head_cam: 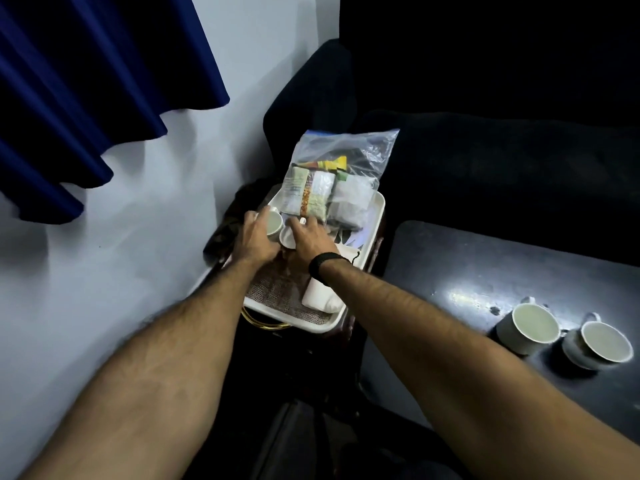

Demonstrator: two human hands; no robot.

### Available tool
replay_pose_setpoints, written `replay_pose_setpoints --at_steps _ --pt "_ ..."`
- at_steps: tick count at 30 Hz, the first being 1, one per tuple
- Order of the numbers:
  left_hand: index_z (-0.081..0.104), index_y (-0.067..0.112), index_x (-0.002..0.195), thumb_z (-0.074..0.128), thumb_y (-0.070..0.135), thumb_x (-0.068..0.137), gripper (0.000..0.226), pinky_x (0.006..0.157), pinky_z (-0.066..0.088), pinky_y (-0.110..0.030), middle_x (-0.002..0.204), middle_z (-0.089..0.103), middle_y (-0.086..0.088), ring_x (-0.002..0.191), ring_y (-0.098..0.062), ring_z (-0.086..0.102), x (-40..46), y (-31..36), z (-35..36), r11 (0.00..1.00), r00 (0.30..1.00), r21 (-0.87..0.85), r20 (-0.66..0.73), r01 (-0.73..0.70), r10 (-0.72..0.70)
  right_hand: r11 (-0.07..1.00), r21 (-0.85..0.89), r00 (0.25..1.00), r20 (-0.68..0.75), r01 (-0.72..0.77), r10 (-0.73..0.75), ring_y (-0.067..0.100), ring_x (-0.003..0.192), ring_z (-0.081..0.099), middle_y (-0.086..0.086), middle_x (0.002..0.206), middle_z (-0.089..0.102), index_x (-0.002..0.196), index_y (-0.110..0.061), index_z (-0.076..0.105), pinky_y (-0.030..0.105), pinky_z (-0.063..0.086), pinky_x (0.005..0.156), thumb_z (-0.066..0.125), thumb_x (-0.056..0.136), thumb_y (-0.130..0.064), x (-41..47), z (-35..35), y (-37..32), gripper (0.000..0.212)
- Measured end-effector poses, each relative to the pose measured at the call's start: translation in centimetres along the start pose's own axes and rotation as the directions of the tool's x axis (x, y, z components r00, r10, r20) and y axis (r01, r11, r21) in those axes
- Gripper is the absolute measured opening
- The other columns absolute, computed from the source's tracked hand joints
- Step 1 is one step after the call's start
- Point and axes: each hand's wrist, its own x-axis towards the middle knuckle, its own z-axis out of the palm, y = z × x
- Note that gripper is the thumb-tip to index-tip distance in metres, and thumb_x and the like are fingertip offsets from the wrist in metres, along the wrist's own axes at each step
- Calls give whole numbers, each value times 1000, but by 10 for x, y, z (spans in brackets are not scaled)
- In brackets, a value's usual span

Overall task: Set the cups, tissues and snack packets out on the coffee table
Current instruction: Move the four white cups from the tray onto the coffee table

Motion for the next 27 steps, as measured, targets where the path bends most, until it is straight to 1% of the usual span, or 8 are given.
replay_pose_setpoints --at_steps 3,7,10,14,19,22,25,27 --pt "43 16 137 71 23 80 64 85 50 -42 123 43 -18 109 -40 56 -8 1 0 1000 1000 15 -16 11 -11 1000 1 999 31 -11 11 45 116 47 24 130 38 137 -15 38 50 43 92 58 88 -16 0 3 -1 52" --pt "38 11 137 68 11 79 65 88 48 -45 125 41 -20 114 -42 51 -26 10 -9 996 995 59 -73 66 -61 1000 -2 998 69 5 -5 45 116 47 23 129 38 135 -13 36 50 45 91 66 84 -20 -8 -9 -6 59" --pt "36 11 137 71 11 78 68 83 49 -46 125 42 -19 112 -43 53 -38 29 -18 998 995 66 -98 23 -16 998 32 998 -19 58 -57 42 112 50 20 127 40 133 -17 37 48 48 85 67 84 -20 -25 -28 -1 58" --pt "34 13 139 75 17 77 75 79 50 -44 129 39 -17 113 -40 53 -48 71 -23 1000 994 21 -103 -17 19 996 71 990 -136 47 -37 39 108 51 14 123 41 129 -24 38 47 51 80 69 80 -18 -45 -68 25 58" --pt "24 17 148 65 29 82 79 90 47 -47 141 32 -16 122 -40 48 -62 144 -8 995 992 11 -75 -103 104 991 126 967 -242 -49 79 35 104 54 10 118 42 122 -26 41 44 53 84 65 79 -20 -77 -130 80 49" --pt "28 19 142 59 30 83 68 87 46 -49 133 35 -16 118 -42 49 -74 192 7 984 983 -46 -70 -171 167 979 148 934 -311 -138 178 34 99 56 9 117 43 120 -27 42 37 52 80 64 82 -28 -101 -165 121 44" --pt "32 17 139 58 25 82 64 91 46 -50 129 37 -16 118 -43 49 -90 240 28 969 974 -101 -32 -226 224 958 149 885 -370 -244 282 35 100 58 10 120 44 122 -28 42 40 53 84 65 82 -34 -132 -200 172 46" --pt "34 13 138 58 25 81 62 93 47 -50 128 38 -17 118 -43 49 -97 261 40 968 972 -86 -18 -236 236 941 160 855 -394 -297 337 35 101 58 10 120 44 122 -28 43 42 54 87 64 82 -37 -149 -219 202 46"
